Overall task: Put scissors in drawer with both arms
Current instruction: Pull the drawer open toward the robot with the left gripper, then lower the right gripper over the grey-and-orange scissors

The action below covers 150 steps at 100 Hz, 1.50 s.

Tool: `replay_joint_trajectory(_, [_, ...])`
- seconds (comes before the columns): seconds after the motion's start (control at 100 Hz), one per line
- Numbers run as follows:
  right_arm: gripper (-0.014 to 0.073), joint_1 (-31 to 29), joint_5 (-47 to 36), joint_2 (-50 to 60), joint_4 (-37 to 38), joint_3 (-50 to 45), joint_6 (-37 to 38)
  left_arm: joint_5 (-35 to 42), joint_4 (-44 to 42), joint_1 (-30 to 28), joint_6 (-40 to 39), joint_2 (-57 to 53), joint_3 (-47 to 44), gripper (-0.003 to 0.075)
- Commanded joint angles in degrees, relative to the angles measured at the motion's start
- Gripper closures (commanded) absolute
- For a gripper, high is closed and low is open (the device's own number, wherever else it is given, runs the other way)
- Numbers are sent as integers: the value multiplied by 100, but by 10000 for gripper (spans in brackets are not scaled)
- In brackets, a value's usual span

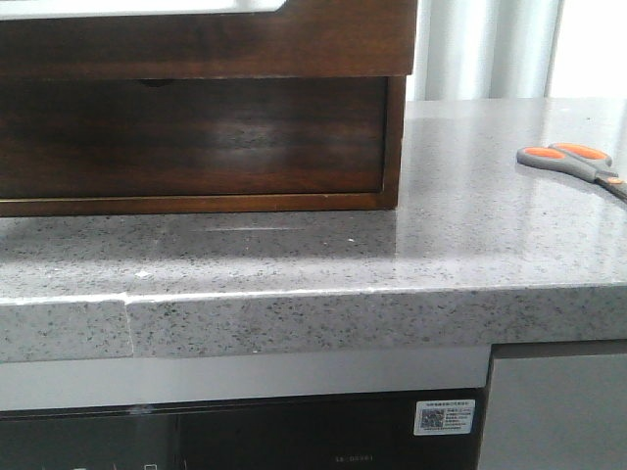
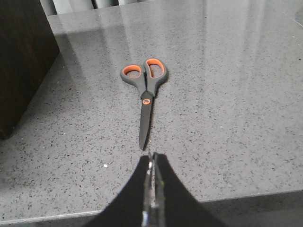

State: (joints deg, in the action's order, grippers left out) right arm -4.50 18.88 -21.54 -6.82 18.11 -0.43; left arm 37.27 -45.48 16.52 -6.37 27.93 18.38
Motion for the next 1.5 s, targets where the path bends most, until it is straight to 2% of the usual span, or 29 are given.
replay_joint_trajectory(0.0, [638, -44, -400, -90, -1, 275, -46, -207, 392, 21, -453, -258, 157, 405])
replay_joint_trajectory(0.15, [617, -44, 124, -453, -1, 782, -46, -1050, 392, 21, -824, -861, 157, 405])
replay_joint_trajectory(0.2, [573, -44, 268, -661, -1, 997, -46, -1225, 392, 21, -945, -1038, 157, 405])
replay_joint_trajectory(0.35, [353, -44, 383, -1375, 9, 1645, -46, -1536, 392, 21, -1143, -1449, 157, 405])
replay_joint_trajectory(0.44, [295, -44, 530, -1844, 38, 2071, -46, -1655, 392, 21, -1209, -1600, 157, 405])
replay_joint_trajectory(0.73, [292, -44, 1546, -3796, 74, 3549, -55, -1763, 392, 21, -1209, -1627, 157, 405])
replay_joint_trajectory(0.89, [292, -44, 1587, -4727, 74, 4028, -55, -1878, 392, 21, -1209, -1627, 157, 405])
replay_joint_trajectory(1.12, [292, 87, 1836, -5557, 0, 4363, -234, -1879, 392, 21, -1209, -1627, 157, 405])
replay_joint_trajectory(1.49, [292, 346, 2738, -6830, 93, 5728, -335, -1888, 392, 21, -1209, -1627, 157, 405])
